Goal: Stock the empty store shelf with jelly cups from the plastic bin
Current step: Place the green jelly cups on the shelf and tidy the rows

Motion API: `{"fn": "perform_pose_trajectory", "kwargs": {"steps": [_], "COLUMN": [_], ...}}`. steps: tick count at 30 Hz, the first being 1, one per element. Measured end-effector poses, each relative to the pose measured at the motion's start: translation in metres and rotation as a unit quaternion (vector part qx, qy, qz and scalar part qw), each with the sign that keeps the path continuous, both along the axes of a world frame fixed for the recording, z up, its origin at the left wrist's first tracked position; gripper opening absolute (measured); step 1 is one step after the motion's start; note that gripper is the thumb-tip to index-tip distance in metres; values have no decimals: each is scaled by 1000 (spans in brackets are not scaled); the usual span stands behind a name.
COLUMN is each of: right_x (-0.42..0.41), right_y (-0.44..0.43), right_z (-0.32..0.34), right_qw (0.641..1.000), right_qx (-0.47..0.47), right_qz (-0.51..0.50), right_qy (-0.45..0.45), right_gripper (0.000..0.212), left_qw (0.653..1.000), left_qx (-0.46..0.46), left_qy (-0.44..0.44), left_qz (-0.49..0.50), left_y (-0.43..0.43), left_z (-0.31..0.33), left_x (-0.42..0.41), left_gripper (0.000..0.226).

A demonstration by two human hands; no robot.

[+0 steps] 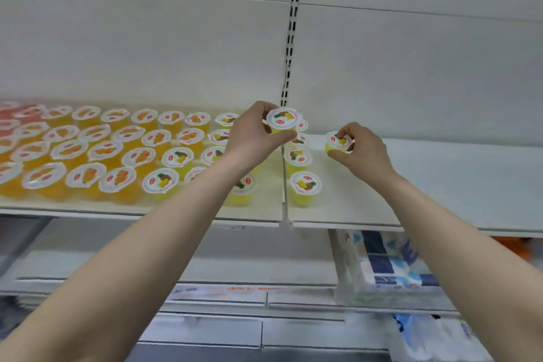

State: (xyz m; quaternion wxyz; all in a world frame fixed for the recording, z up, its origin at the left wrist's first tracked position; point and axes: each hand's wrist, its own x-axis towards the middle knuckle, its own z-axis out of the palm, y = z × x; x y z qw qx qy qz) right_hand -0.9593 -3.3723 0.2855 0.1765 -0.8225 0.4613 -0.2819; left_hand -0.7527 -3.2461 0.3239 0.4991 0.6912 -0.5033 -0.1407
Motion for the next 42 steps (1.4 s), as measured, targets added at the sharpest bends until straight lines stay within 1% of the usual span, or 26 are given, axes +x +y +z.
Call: {"fn": "perform_pose_trajectory", "kwargs": {"steps": [5, 10, 18, 22, 26, 28, 31, 35, 42], "right_x": [14, 27, 32, 28, 15, 5, -8, -20, -29], "right_y": [-35, -60, -81, -85, -88, -90, -91, -91, -91], "right_z": [-7, -15, -20, -18, -7, 1, 11, 21, 22], "right_qw": [999, 998, 996, 994, 979, 972, 972, 968, 959], "right_qx": [11, 14, -2, -8, -48, -71, -85, -135, -163], "right_qz": [44, 62, 85, 103, 169, 186, 166, 144, 153], "right_qy": [13, 4, 12, 48, 103, 123, 144, 157, 176], "right_gripper": [34, 33, 33, 36, 44, 49, 55, 52, 49], "left_qw": [1000, 998, 998, 996, 992, 986, 963, 928, 899], "left_qx": [-6, -12, 0, 13, 16, 21, 63, 110, 151], "left_qy": [-4, 0, -32, -68, -123, -166, -261, -354, -410], "left_qz": [28, 54, 60, 52, 31, 16, 8, 27, 35], "left_y": [-22, -36, -48, -56, -64, -69, -80, -92, -100], "left_z": [-1, 0, 0, 3, 4, 2, -6, -21, -38], "left_x": [-6, -8, -13, -22, -36, -43, -54, -65, -72], "left_gripper": [46, 45, 43, 49, 49, 47, 51, 59, 67]}}
